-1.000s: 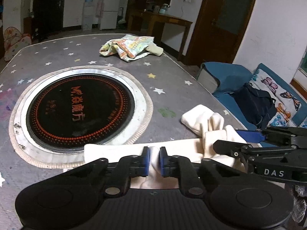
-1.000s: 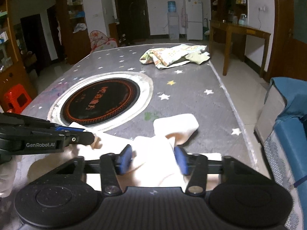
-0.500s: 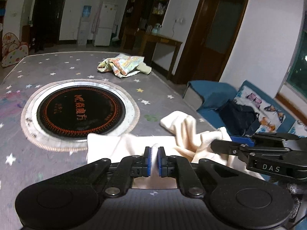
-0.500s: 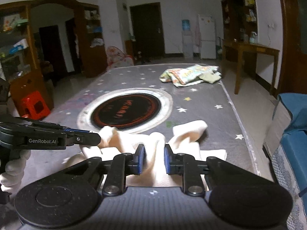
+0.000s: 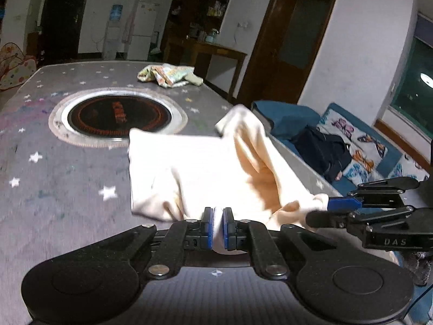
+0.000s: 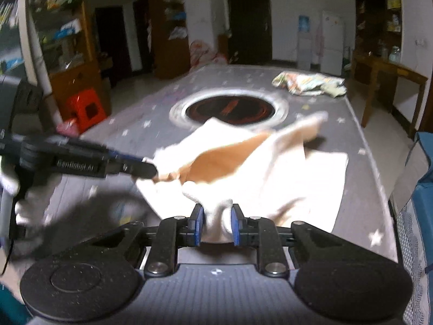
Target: Fold clothes
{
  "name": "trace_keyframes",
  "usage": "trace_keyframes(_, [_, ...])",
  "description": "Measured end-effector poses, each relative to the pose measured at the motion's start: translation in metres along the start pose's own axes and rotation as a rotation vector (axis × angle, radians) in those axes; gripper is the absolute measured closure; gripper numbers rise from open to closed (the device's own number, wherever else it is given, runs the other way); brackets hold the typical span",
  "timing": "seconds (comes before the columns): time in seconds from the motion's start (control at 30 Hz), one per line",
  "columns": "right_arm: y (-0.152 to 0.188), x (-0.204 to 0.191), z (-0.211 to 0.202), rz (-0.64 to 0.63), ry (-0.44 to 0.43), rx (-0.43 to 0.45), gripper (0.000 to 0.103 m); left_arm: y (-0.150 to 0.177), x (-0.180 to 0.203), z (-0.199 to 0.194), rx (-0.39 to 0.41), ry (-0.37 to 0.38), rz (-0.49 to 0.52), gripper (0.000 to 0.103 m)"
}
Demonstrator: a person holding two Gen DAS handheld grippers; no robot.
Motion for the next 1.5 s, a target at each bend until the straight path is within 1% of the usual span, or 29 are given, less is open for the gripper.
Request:
trace_keyframes(0.07, [0.009,-0.005,0.001,-0.010,-0.010,-0.029,0.083,0.005,0.001,-0.001,-0.009,0.001,0.006,0.095])
trace_keyframes(0.13, [0.017,-0.010,0.001,-0.020,-0.027,-0.052,0.080,0.008,0.002,-0.004,-0.017,0.004,0.019,0.093])
trace_keyframes(0.2, [0.021,-0.013,-0.003,-0.030,-0.040,-0.057,0.073,0.007,0.003,-0.008,-0.013,0.000,0.032,0.091])
trace_keyframes(0.27, [0.022,-0.015,-0.008,-0.035,-0.049,-0.049,0.072,0.005,0.004,-0.013,0.004,-0.006,0.043,0.090])
trace_keyframes(0.3, [0.021,-0.015,-0.011,-0.033,-0.055,-0.043,0.065,0.002,0.005,-0.016,0.016,-0.012,0.047,0.089])
trace_keyframes(0.33, [0.020,-0.015,-0.013,-0.027,-0.062,-0.035,0.060,-0.001,0.005,-0.019,0.029,-0.018,0.049,0.085])
trace_keyframes(0.37, [0.019,-0.014,-0.015,-0.021,-0.067,-0.027,0.052,-0.004,0.005,-0.021,0.039,-0.023,0.047,0.076])
trace_keyframes(0.4, [0.017,-0.014,-0.016,-0.016,-0.068,-0.019,0.051,-0.008,0.005,-0.022,0.048,-0.030,0.043,0.068])
trace_keyframes(0.43, [0.016,-0.013,-0.018,-0.010,-0.068,-0.011,0.050,-0.013,0.006,-0.022,0.054,-0.037,0.043,0.057])
trace_keyframes(0.5, [0.011,-0.012,-0.018,0.002,-0.060,0.005,0.034,-0.021,0.009,-0.020,0.061,-0.051,0.053,0.055])
trace_keyframes(0.57, [0.008,-0.011,-0.016,0.010,-0.051,0.015,0.034,-0.028,0.014,-0.012,0.054,-0.057,0.067,0.051])
trace_keyframes(0.77, [0.002,-0.010,-0.001,0.034,-0.043,0.018,0.031,-0.043,0.025,0.025,0.009,-0.093,0.131,0.051])
trace_keyframes(0.87, [0.001,-0.014,0.006,0.029,-0.044,0.017,0.030,-0.045,0.022,0.041,-0.023,-0.113,0.124,0.055])
trace_keyframes(0.9, [0.001,-0.016,0.007,0.022,-0.045,0.017,0.030,-0.045,0.021,0.046,-0.033,-0.118,0.121,0.058])
trace_keyframes(0.97, [0.001,-0.021,0.011,0.006,-0.047,0.015,0.030,-0.042,0.016,0.049,-0.045,-0.119,0.110,0.073])
trace_keyframes(1.0, [0.001,-0.023,0.012,-0.002,-0.050,0.013,0.030,-0.040,0.012,0.049,-0.050,-0.119,0.100,0.078])
trace_keyframes(1.03, [0.001,-0.025,0.013,-0.012,-0.053,0.010,0.030,-0.039,0.008,0.048,-0.050,-0.120,0.089,0.087])
trace_keyframes(1.07, [0.001,-0.027,0.015,-0.020,-0.053,0.007,0.030,-0.037,0.005,0.046,-0.049,-0.120,0.077,0.092])
trace_keyframes(1.17, [0.003,-0.033,0.017,-0.044,-0.051,-0.003,0.030,-0.031,-0.007,0.034,-0.029,-0.119,0.034,0.096])
trace_keyframes(1.37, [0.003,-0.042,0.016,-0.074,-0.052,-0.003,0.030,-0.013,-0.022,0.000,0.026,-0.127,-0.037,0.097])
trace_keyframes(1.5, [0.001,-0.047,0.015,-0.088,-0.056,-0.002,0.030,0.004,-0.030,-0.024,0.059,-0.121,-0.077,0.098])
Point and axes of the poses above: each gripper's, at about its wrist camera, not at the fingertips, and z roughly the way its jaws point, x to its right, y to its underside, the point moved 2 cm from there along z, roughly the way its jaws point, and after that the axes turned 13 degrees about -x, right-handed, at the moved point
